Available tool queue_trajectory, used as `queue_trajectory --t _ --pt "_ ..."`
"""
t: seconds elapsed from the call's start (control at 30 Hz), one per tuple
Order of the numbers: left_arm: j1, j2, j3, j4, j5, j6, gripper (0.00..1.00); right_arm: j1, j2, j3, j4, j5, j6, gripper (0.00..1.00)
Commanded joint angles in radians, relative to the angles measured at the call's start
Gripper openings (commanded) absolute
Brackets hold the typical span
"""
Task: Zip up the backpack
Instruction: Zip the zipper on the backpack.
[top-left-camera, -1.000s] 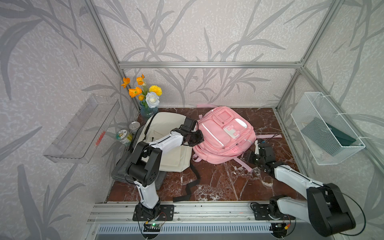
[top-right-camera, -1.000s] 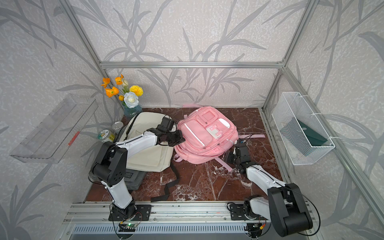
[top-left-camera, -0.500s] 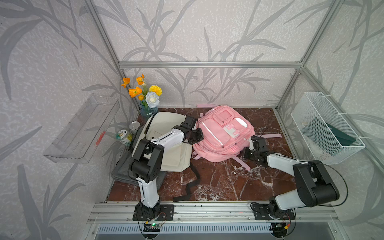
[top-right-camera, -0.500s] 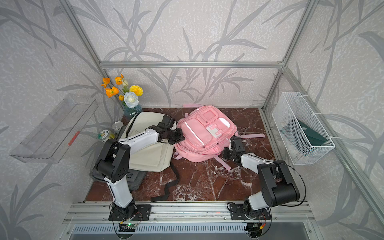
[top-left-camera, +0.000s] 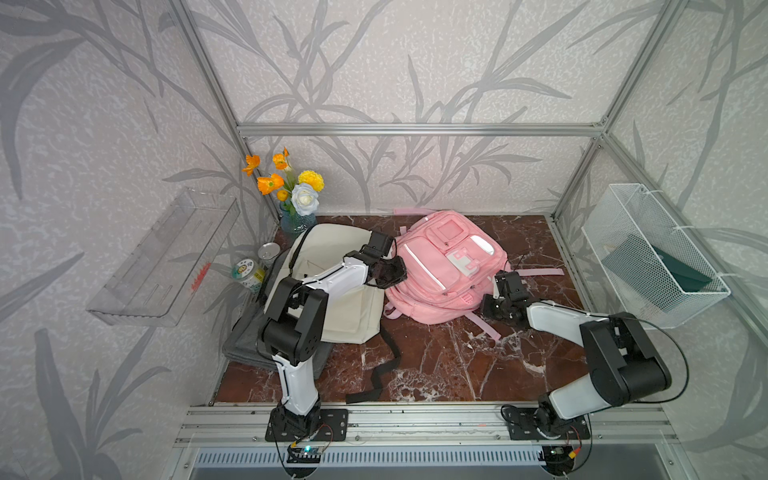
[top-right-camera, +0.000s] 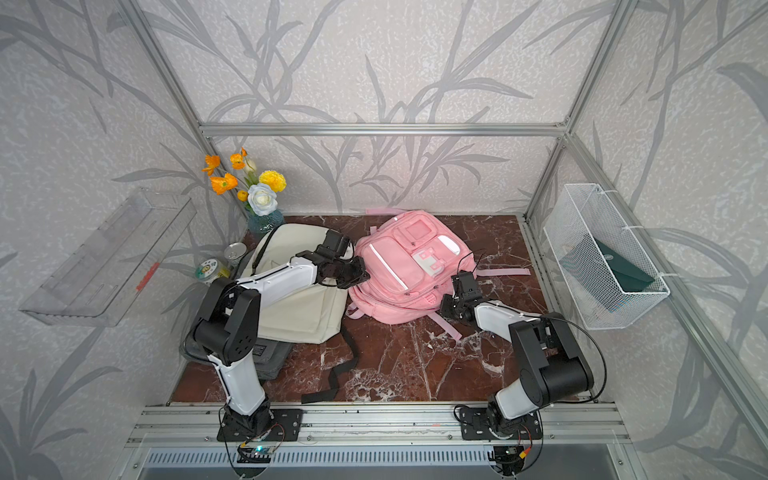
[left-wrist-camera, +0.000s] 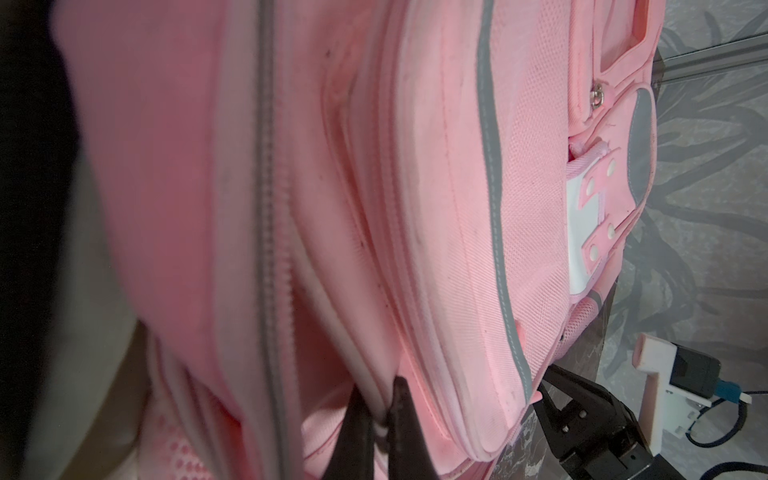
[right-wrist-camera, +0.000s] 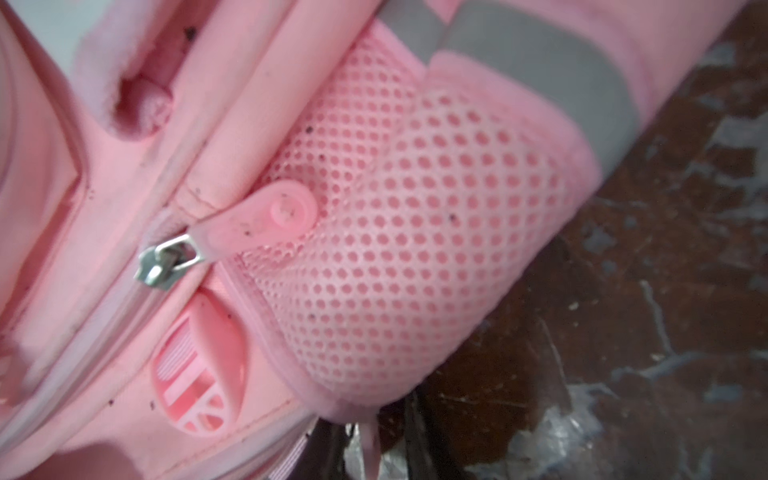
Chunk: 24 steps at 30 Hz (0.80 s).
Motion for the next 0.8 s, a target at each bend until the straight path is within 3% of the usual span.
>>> queue_trajectory --t 0.0,0.4,0.77 --pt "0.013 0.000 0.004 0.027 -0.019 0.012 0.00 0.005 0.046 0.037 -0.037 0.030 0.010 0.28" --pt "0.011 -0.004 -0.029 0.033 -0.027 0.006 0.00 0.012 0.119 0.087 -0.033 -0.007 0.019 0.01" --pt "-0.057 -0.015 -0.101 0.140 -0.115 -0.073 0.00 0.166 -0.073 0.076 -0.196 0.072 0.027 0.00"
